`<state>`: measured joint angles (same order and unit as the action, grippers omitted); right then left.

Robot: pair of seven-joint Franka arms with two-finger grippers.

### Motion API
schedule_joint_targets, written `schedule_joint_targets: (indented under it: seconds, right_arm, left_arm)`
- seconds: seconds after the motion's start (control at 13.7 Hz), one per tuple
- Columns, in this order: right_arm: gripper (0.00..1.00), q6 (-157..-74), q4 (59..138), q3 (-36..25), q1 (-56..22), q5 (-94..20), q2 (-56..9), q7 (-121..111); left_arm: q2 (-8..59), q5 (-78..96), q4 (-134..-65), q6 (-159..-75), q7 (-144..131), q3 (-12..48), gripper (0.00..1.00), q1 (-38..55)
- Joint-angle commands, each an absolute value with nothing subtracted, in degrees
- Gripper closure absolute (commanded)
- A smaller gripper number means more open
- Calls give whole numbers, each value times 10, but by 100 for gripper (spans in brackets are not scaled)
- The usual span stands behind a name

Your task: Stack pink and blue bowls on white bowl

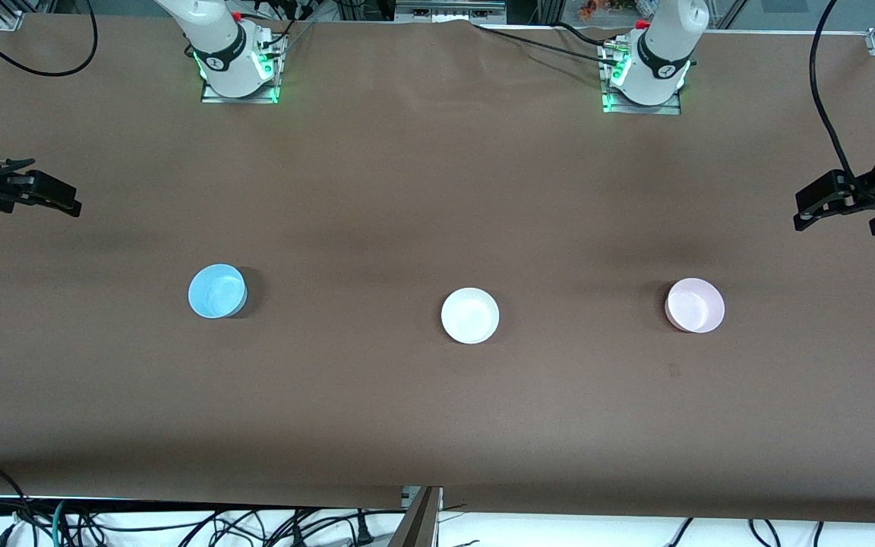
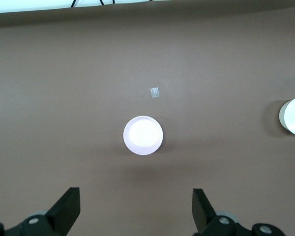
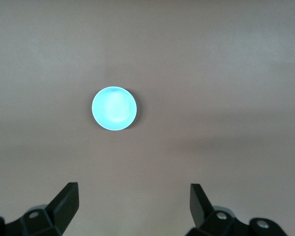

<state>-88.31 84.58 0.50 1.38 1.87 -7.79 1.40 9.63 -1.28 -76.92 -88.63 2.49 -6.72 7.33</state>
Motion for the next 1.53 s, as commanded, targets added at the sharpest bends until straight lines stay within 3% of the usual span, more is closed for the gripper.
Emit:
schedule_joint_targets:
  seconds: [0.0, 0.22, 0.66, 0.8, 1.02, 1.24, 1.46]
  right_arm:
    - [0, -874, 836, 9, 18, 25, -79, 11]
    - [0, -874, 836, 9, 18, 25, -79, 11]
    - [0, -877, 836, 8, 18, 24, -80, 12]
    - [0, -875, 837, 10, 15, 27, -98, 12]
    - [0, -872, 843, 9, 19, 18, -109, 25]
    - [0, -869, 844, 8, 19, 18, -125, 19]
    - [0, -878, 839, 6, 20, 1, -159, 24]
  left_arm:
    - [85, -19, -794, -906, 25, -67, 0, 77]
    - [125, -22, -792, -940, 17, -67, 0, 77]
    - [273, -17, -802, -1067, 17, -66, 0, 52]
    - [287, -11, -856, -1124, 25, -64, 0, 30]
    - [281, 50, -990, -1252, 80, -62, 1, 2]
    - [283, 51, -1032, -1271, 84, -63, 1, -3]
    - [286, 51, -1095, -1341, 85, -63, 1, -4]
